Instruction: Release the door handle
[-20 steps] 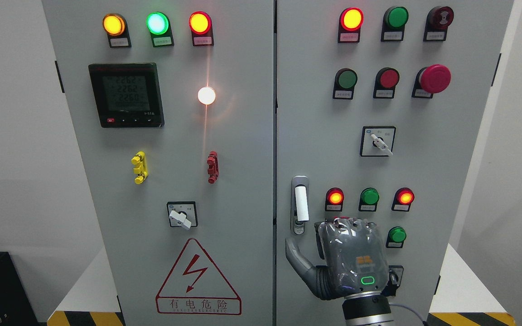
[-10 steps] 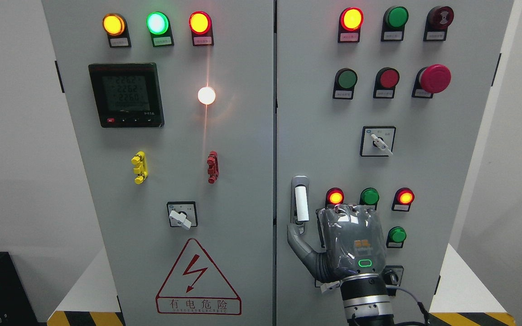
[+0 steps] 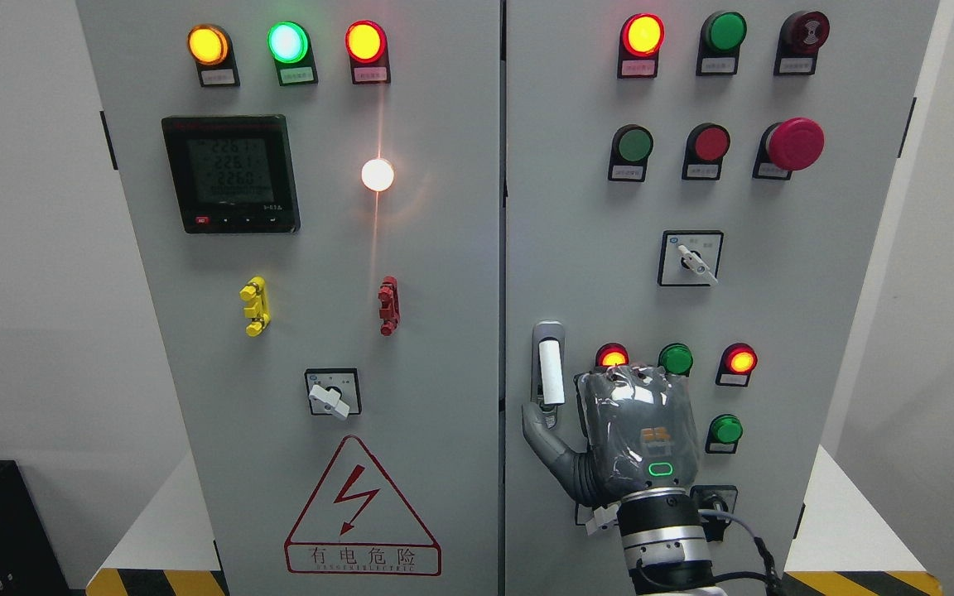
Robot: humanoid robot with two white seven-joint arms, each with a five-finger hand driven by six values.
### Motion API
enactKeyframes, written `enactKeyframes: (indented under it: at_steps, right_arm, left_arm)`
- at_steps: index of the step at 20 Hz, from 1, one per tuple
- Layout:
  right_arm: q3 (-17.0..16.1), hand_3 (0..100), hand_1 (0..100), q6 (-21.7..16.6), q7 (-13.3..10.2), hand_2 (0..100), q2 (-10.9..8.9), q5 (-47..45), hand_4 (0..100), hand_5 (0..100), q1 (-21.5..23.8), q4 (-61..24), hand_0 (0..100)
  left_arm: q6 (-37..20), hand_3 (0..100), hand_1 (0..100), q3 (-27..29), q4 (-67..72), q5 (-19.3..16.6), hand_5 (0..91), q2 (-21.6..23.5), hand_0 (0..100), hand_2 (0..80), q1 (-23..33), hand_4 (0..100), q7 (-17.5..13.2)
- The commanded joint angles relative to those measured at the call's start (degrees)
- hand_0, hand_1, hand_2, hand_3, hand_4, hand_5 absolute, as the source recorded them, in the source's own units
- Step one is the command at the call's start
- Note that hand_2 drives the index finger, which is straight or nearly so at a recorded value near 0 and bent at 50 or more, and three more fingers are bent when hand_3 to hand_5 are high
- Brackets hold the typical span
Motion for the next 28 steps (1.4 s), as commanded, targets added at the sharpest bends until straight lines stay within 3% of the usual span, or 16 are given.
enactKeyframes:
  at_steps: [1, 28]
  right_arm:
    - [-0.1, 100, 24, 0.3, 0.0, 100, 0.10, 0.0, 100, 100, -0.7, 1.3, 32]
    - [-0.6, 100, 26, 0.8, -0.1, 100, 0.10, -0.1, 100, 100, -1.4, 1.4, 45]
  left_arm:
    - [0.0, 0, 56, 0.0, 0.0, 0.0, 0.0, 0.0, 12, 0.0, 1.1, 0, 0.0]
    - [0.0, 0, 56, 0.0, 0.0, 0.0, 0.0, 0.0, 12, 0.0, 1.1, 0, 0.0]
